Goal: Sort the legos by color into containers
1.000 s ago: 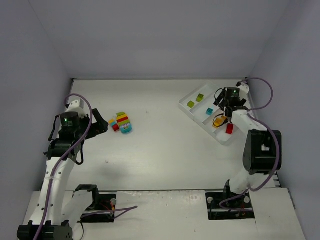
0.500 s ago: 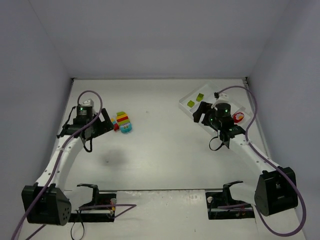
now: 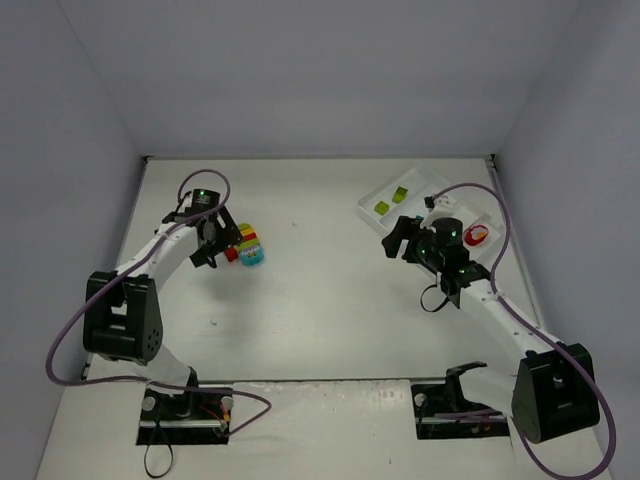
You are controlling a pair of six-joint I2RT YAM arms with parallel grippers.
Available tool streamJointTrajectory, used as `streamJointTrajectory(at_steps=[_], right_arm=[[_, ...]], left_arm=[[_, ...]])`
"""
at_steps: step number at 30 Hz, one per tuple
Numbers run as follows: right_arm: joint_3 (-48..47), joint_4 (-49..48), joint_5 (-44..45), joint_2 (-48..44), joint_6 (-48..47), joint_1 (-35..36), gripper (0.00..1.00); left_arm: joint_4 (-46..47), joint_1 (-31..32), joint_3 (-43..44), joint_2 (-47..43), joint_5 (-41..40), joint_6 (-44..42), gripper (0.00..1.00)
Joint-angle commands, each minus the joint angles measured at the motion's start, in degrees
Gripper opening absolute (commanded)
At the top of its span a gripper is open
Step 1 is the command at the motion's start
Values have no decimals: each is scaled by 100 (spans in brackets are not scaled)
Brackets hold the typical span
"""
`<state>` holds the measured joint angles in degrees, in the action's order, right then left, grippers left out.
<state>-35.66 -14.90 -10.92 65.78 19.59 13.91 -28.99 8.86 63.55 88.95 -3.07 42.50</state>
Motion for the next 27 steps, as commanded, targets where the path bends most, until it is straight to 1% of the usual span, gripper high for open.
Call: streamJointTrajectory(at_steps=[1,3,4,6,12,17,27], right_arm=[[-64,-479,-112,-48,18,-29,75],[-64,-505,-147,5,27,-29,75],[-64,-532,-165,31,27,-29,75],[-64,-532,-165,102,36,-29,75],[-82,-532,-183,172,36,-29,75],[-73,-541,-113,163,27,-29,75],[-82,-523,-104,163,18,-29,75]], left_arm=[[306,-34,316,289,-334,206,80],[368,-34,377,534,-465,188,78],[351,-42,430,614,-527,180,74],[350,-78,535,816,-615,171,73],[465,-139,667,1037,-686,197,67],[465,-148,598,1134,-835,267,55],[710,-201,483,1274,-827,171,54]])
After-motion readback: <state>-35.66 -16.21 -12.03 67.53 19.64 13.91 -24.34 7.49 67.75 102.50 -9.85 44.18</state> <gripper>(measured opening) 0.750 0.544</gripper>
